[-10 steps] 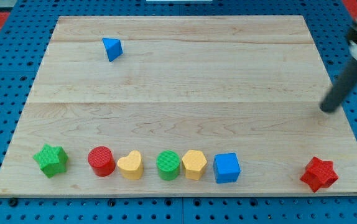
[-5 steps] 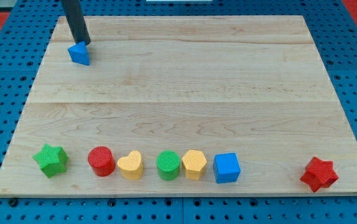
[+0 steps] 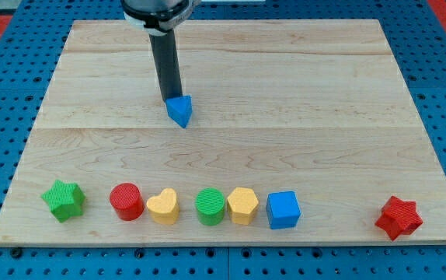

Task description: Move the blue triangle between the red star and blue cube

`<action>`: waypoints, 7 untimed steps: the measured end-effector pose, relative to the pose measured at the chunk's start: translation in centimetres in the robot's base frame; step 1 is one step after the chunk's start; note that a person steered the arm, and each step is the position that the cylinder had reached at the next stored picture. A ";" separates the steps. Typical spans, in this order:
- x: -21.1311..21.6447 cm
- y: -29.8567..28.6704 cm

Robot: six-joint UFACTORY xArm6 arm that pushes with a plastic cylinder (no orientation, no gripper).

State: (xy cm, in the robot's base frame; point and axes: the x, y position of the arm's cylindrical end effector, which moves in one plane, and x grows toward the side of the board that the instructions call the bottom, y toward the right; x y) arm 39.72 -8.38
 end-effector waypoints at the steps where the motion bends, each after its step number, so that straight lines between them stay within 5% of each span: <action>1: 2.6 -0.8; 4: 9.1 10.5; 7: 14.1 10.4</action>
State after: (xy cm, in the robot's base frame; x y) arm 53.87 2.04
